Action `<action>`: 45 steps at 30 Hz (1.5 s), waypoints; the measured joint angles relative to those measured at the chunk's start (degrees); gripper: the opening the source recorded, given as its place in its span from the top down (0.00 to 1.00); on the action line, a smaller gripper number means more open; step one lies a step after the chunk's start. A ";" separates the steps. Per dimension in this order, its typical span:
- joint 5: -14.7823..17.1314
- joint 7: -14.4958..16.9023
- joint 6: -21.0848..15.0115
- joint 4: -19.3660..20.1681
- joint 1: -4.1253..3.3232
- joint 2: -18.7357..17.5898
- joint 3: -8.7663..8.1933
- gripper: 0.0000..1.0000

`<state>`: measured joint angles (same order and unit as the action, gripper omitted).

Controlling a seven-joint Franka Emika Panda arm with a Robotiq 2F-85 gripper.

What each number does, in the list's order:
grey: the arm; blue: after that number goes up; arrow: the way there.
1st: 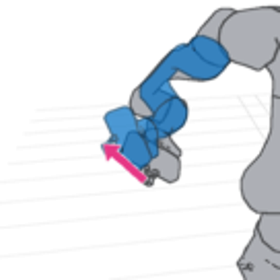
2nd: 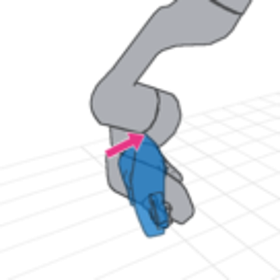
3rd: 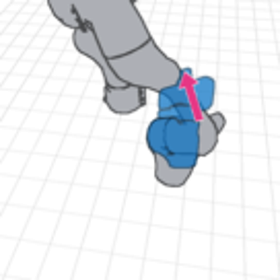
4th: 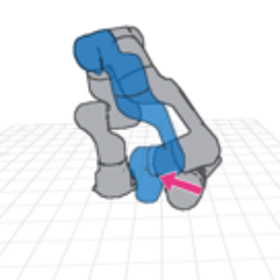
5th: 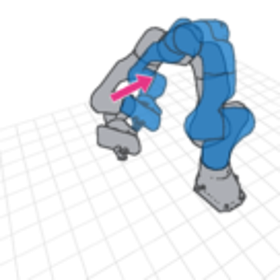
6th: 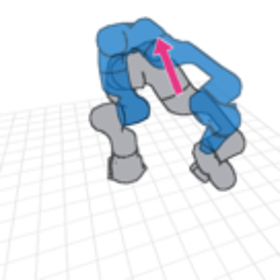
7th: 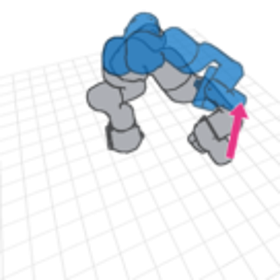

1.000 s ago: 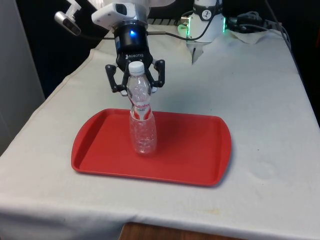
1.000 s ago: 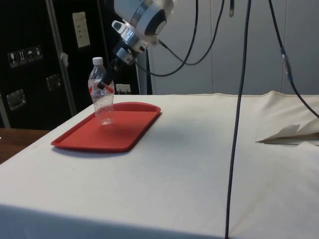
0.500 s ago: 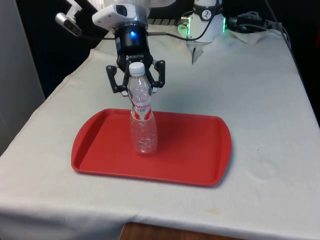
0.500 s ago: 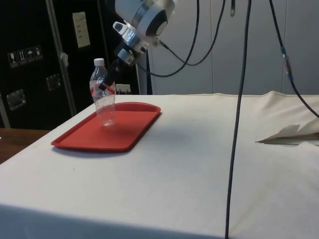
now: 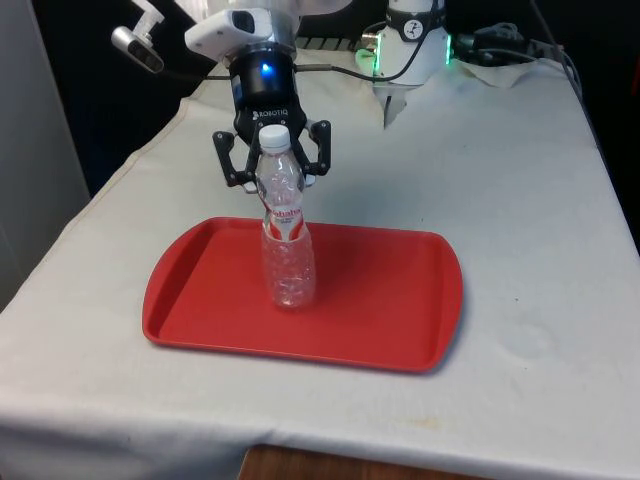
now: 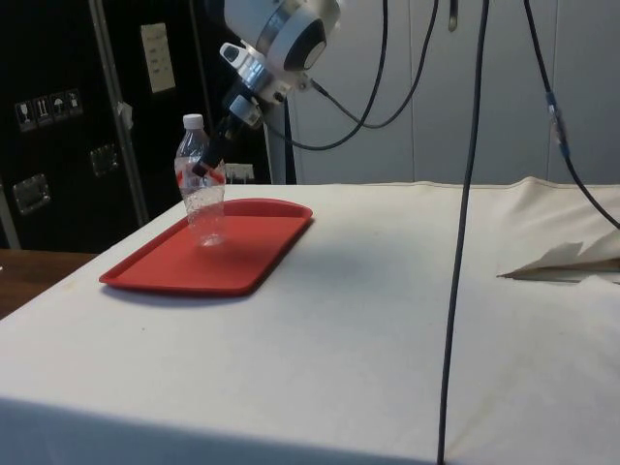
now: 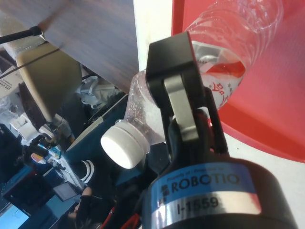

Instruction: Place the bottle upright on the tray.

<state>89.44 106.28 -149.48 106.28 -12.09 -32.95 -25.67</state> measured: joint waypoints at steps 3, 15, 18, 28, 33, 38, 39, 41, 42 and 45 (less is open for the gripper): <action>0.00 0.00 0.11 0.00 0.00 -0.06 0.00 0.66; 0.00 0.00 0.29 0.00 0.00 -0.17 0.00 0.66; 0.00 0.00 0.46 0.06 0.06 -0.23 0.00 0.66; 0.00 0.00 0.74 0.06 0.06 -0.23 0.00 0.66; 0.00 0.00 0.86 0.06 0.06 -0.23 0.00 0.66; 0.00 0.00 1.15 0.23 0.11 -0.34 0.00 0.66; 0.00 0.00 1.20 0.23 0.11 -0.40 0.00 0.66; 0.06 0.00 1.26 0.17 0.11 -0.40 0.00 0.66; 0.06 0.00 1.26 0.17 0.11 -0.40 0.00 0.66; 0.06 0.00 1.32 0.23 0.11 -0.40 0.00 0.66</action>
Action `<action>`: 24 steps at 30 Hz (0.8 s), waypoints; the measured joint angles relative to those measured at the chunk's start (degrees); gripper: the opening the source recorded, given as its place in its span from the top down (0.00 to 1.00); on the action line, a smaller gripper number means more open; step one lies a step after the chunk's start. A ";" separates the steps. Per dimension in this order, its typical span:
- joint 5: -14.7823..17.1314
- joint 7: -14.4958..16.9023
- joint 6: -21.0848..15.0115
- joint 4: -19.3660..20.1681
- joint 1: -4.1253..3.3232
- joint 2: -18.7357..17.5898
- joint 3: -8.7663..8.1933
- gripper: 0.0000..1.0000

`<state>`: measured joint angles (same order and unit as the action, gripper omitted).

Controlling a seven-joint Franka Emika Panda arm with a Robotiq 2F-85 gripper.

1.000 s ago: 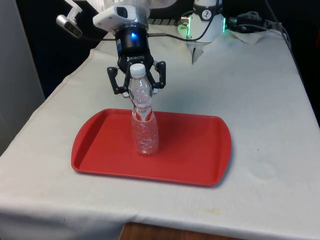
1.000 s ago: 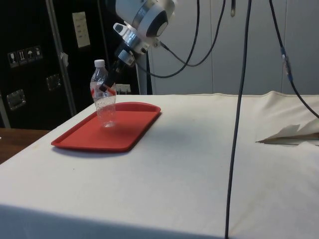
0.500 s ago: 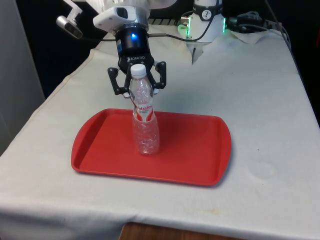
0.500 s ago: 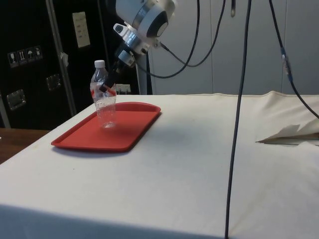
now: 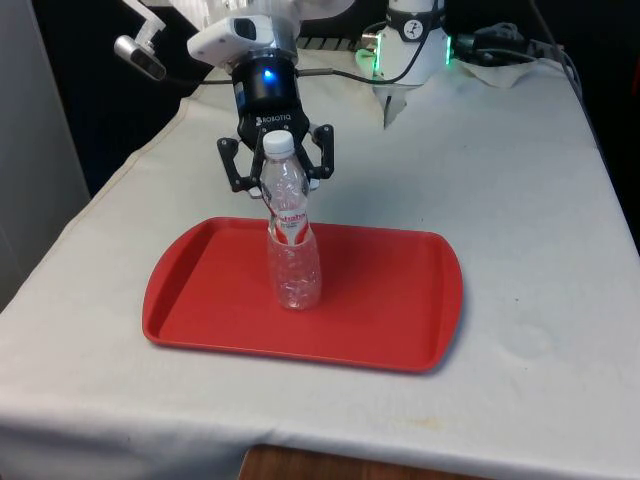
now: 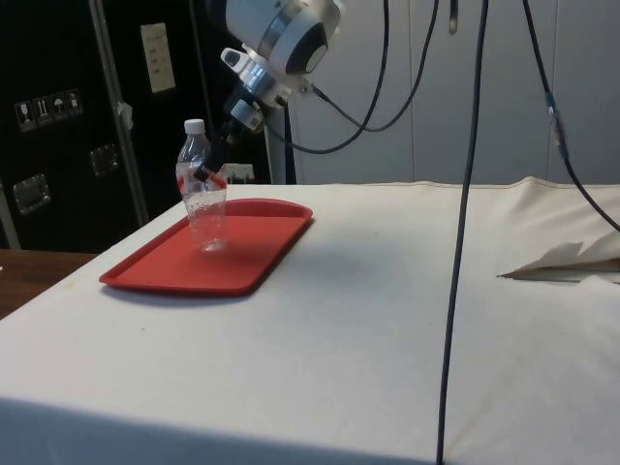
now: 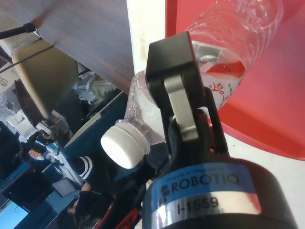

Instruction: Place the bottle upright on the tray.

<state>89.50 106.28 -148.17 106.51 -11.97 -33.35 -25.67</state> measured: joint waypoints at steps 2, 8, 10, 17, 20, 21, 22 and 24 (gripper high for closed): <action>0.00 0.00 0.11 0.00 0.00 0.00 0.00 0.66; 0.00 0.00 0.23 0.00 0.06 0.00 -0.06 0.66; 0.00 0.00 0.29 0.00 0.06 0.00 -0.06 0.66; 0.00 0.00 0.57 0.00 0.06 0.00 -0.06 0.66; 0.00 0.00 0.63 0.00 0.11 0.00 -0.11 0.66; 0.00 0.00 0.69 0.00 0.11 0.00 -0.11 0.66; 0.00 0.00 0.69 0.00 0.11 0.00 -0.11 0.66; 0.00 0.06 0.74 0.06 0.11 0.06 -0.11 0.66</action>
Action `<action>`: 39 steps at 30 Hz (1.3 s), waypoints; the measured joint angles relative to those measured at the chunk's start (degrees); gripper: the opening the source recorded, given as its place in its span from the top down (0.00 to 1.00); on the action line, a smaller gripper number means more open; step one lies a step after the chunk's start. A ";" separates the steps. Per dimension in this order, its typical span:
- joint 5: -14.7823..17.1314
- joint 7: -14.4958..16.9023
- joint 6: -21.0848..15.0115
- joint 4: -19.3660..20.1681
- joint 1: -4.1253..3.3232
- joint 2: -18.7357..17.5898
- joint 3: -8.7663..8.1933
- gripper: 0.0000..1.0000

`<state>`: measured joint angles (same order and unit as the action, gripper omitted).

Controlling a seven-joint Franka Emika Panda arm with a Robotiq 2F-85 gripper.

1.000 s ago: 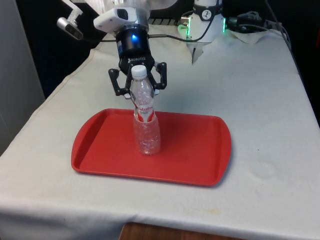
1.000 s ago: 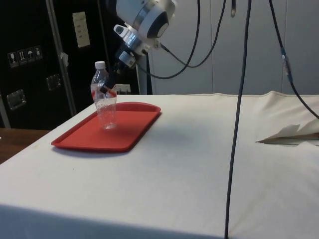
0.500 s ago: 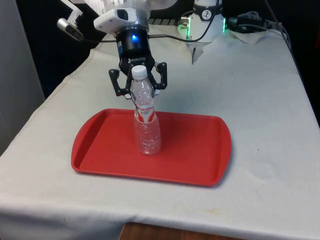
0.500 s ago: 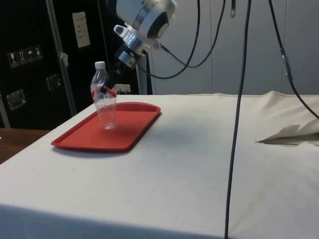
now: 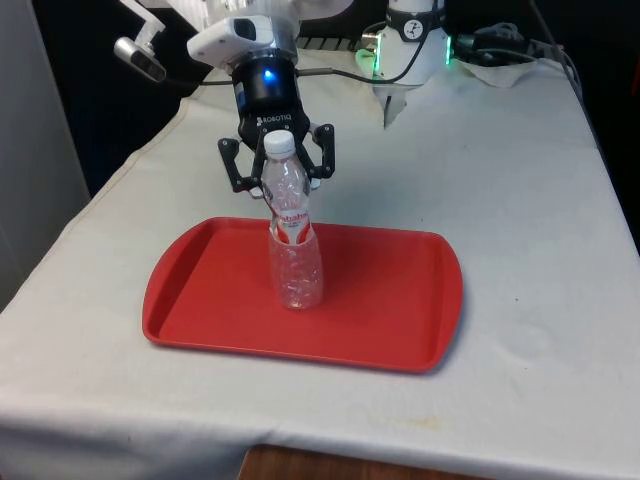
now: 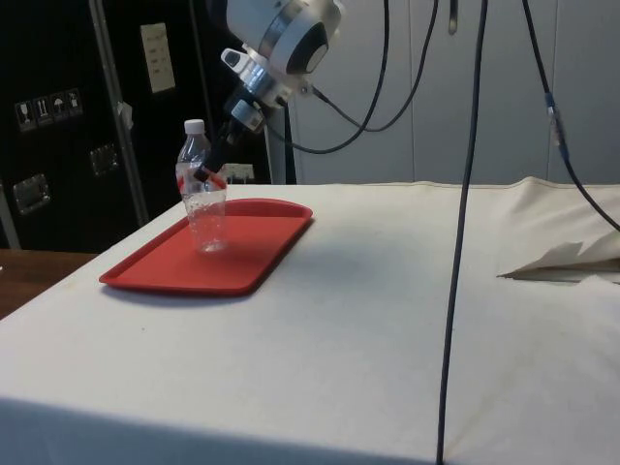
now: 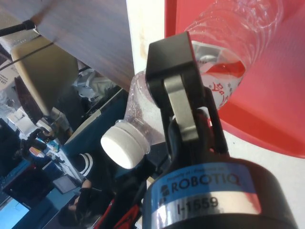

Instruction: Place the bottle upright on the tray.

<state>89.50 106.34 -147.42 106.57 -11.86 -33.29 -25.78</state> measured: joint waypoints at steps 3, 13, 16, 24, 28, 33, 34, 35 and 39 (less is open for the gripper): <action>0.11 0.23 0.00 0.17 0.00 0.11 0.00 0.66; 0.23 0.52 0.17 0.40 0.00 0.23 0.00 0.66; 0.23 0.52 0.17 0.40 0.00 0.23 0.00 0.66; 0.23 0.52 0.34 0.34 0.00 0.23 0.00 0.66; 0.34 0.52 0.34 0.17 0.00 0.23 0.06 0.66; 1.55 1.38 0.34 0.06 -0.06 0.23 0.29 0.66; 1.66 1.55 0.34 0.06 -0.06 0.23 0.29 0.66; 1.72 1.60 0.34 0.06 -0.06 0.23 0.29 0.66; 1.72 1.60 0.34 0.06 -0.06 0.23 0.29 0.66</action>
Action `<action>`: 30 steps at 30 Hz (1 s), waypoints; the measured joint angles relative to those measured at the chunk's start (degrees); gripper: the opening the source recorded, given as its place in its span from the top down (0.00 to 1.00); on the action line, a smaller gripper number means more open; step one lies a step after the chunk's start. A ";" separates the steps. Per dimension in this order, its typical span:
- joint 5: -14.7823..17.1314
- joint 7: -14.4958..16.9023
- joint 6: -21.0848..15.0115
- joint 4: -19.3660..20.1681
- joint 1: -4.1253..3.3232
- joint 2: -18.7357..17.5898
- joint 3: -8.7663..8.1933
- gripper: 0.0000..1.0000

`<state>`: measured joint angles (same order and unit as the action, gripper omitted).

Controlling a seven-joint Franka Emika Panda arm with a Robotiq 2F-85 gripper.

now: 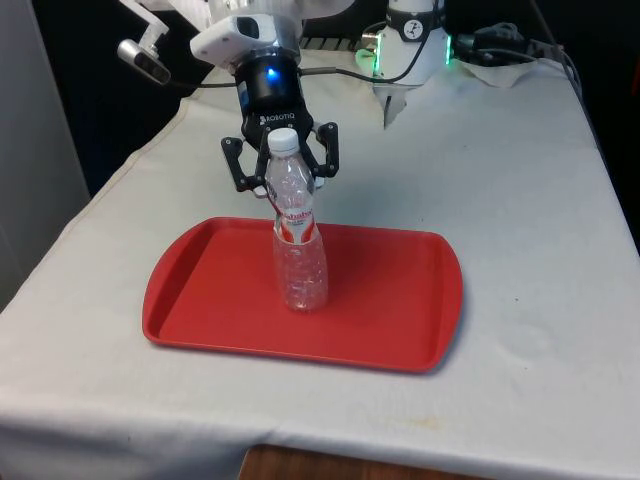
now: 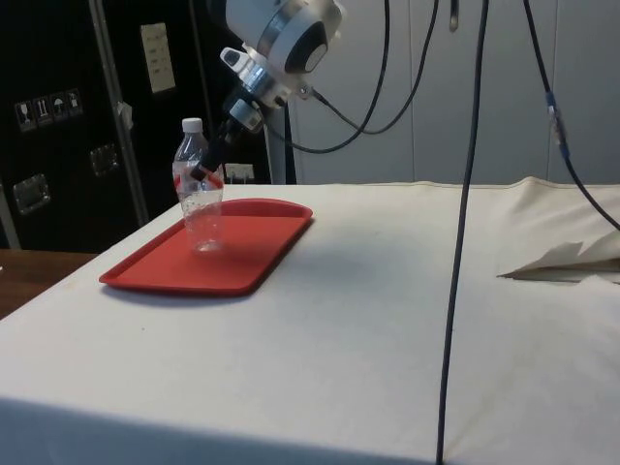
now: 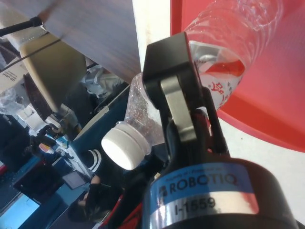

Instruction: Place the bottle upright on the tray.

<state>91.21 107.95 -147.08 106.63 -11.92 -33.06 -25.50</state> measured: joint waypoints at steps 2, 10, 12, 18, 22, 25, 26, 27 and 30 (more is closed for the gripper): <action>0.00 0.00 0.00 0.00 0.00 0.00 0.00 0.66; 0.00 0.00 0.40 0.00 0.06 -0.17 0.00 0.66; 0.00 0.00 0.52 0.00 0.06 -0.17 0.00 0.66; 0.00 0.00 0.69 0.00 0.11 -0.17 0.00 0.66; 0.00 0.00 0.80 0.00 0.11 -0.17 0.00 0.66; 0.00 0.00 0.92 0.00 0.11 -0.17 0.00 0.66; 0.00 0.00 0.92 0.00 0.11 -0.17 0.00 0.66; 0.00 0.00 0.92 0.00 0.11 -0.17 0.00 0.66; 0.00 0.00 1.03 -0.06 0.11 -0.17 0.00 0.61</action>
<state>91.21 107.95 -146.05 106.57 -11.80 -33.23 -25.50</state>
